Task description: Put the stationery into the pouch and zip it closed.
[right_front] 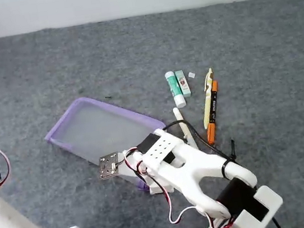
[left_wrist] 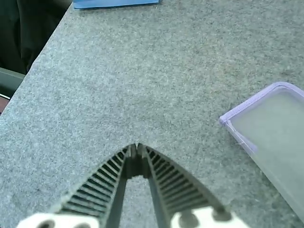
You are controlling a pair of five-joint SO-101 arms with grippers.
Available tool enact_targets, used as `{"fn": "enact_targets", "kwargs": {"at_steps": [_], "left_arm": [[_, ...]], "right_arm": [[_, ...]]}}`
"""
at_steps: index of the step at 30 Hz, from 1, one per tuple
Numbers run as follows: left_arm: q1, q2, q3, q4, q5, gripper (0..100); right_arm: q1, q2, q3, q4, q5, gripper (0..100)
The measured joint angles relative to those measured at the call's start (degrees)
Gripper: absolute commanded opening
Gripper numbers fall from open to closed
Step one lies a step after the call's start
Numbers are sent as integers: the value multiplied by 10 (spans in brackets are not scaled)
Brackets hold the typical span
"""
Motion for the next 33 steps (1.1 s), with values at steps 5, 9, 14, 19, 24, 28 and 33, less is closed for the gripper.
{"fn": "enact_targets", "kwargs": {"at_steps": [5,9,14,19,24,28,33], "left_arm": [[0,0,0,0,0,16],[0,0,0,0,0,16],[0,0,0,0,0,16],[0,0,0,0,0,16],[0,0,2,0,0,16],[0,0,19,0,0,16],[0,0,21,0,-1,16]], "right_arm": [[2,7,-16,-9,-1,10],[2,7,-17,-12,-2,9],[-1,-37,-4,-5,-2,9],[-4,-165,-12,56,-1,9],[-4,-295,-77,135,-1,9],[-4,-345,-167,187,-1,9],[-4,-352,-307,217,0,9]]}}
